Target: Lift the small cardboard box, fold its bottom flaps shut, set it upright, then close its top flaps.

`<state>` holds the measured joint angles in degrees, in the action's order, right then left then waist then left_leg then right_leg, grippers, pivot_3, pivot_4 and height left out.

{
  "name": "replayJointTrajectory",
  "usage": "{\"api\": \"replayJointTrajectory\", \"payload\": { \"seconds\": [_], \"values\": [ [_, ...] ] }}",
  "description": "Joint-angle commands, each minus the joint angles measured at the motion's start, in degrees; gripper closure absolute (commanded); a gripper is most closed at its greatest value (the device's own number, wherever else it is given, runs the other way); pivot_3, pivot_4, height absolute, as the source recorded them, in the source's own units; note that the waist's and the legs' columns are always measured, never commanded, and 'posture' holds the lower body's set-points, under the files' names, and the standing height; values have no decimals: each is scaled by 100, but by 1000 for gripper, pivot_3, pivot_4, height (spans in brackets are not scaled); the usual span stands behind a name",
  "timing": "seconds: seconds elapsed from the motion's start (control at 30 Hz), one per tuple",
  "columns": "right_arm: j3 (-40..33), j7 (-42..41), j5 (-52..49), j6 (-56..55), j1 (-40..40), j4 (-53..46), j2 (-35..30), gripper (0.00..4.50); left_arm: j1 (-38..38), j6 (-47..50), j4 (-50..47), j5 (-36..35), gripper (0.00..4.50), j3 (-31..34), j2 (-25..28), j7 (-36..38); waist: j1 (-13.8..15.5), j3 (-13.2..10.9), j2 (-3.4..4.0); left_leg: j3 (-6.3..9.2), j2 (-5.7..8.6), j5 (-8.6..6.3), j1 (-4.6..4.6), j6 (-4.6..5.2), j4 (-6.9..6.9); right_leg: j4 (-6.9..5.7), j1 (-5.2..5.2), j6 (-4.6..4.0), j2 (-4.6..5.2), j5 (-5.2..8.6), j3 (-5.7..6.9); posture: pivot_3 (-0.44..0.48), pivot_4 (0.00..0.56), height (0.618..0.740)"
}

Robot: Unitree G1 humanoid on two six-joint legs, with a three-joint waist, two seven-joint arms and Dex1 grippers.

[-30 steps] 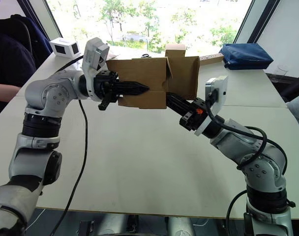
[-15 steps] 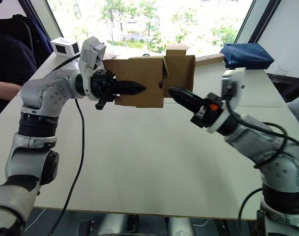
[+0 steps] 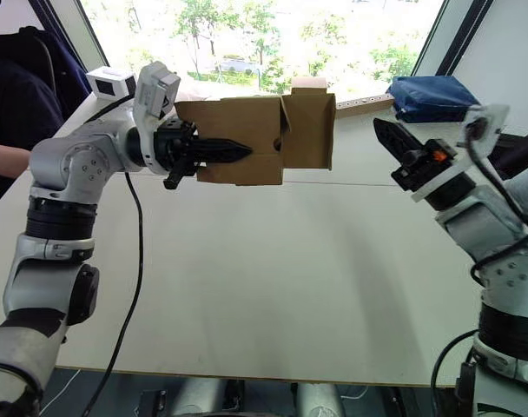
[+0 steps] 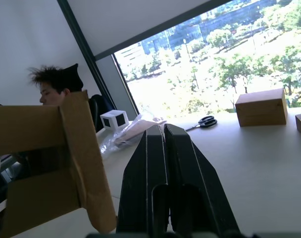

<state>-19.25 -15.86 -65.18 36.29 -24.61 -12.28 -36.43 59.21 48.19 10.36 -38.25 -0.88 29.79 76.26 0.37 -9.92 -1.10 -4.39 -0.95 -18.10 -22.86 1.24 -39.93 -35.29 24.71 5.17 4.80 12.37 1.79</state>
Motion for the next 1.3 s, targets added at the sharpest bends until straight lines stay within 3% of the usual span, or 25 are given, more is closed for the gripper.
{"api": "replayJointTrajectory", "payload": {
  "seconds": [0.03, 0.2, 0.37, 0.73, 0.87, 1.03, 1.3],
  "values": [
    [231, -186, 466, -178, -279, 48, 192, 4442, 102, 84, -220, -201, 4500, 160, 39, -45, -8, -1, 3, 0, 0, 0, -1, 0, 0, -1, 3, 0, 0, 0, 0, 0, 150, 740],
    [467, -410, 605, -152, -538, 45, 601, 4442, 78, 9, -169, -163, 4500, 115, 73, -69, -13, -2, 5, 1, -1, 0, -9, 0, 0, -3, 10, 1, -2, -1, 1, 0, 150, 740],
    [218, -551, -712, 113, -325, -852, 1098, 4442, 151, 4, 40, -149, 4500, 161, 58, -186, 3, -3, 7, 6, -2, 1, -13, -1, 0, -4, 12, 2, -2, -1, 4, 0, 150, 740],
    [445, -235, -844, 31, -131, -1087, 1601, 4442, 281, -19, 242, -186, 4500, 141, 18, -133, 1, -3, 7, 5, 0, 1, -21, -1, -6, -2, 16, 6, 0, -4, 5, 0, 150, 740],
    [480, -262, -710, -83, -78, -1077, 1756, 3361, 282, -12, 241, -181, 4500, 135, 21, -127, -10, -3, 8, 3, 1, 1, -21, -1, -6, -3, 16, 6, 0, -4, 4, 0, 150, 740],
    [589, -326, -547, -104, -8, -1071, 1793, 1343, 276, -5, 227, -183, 4500, 143, 29, -132, -11, -3, 8, 3, 1, 1, -21, -1, -6, -4, 18, 6, 0, -4, 4, 0, 150, 740],
    [496, -171, -914, -222, 60, -1116, 2169, 1343, 261, 17, 201, -199, 4500, 170, 45, -154, -12, -3, 8, 3, 1, 1, -22, -2, -6, -5, 19, 6, -1, -4, 4, 0, 150, 740]
  ]
}}
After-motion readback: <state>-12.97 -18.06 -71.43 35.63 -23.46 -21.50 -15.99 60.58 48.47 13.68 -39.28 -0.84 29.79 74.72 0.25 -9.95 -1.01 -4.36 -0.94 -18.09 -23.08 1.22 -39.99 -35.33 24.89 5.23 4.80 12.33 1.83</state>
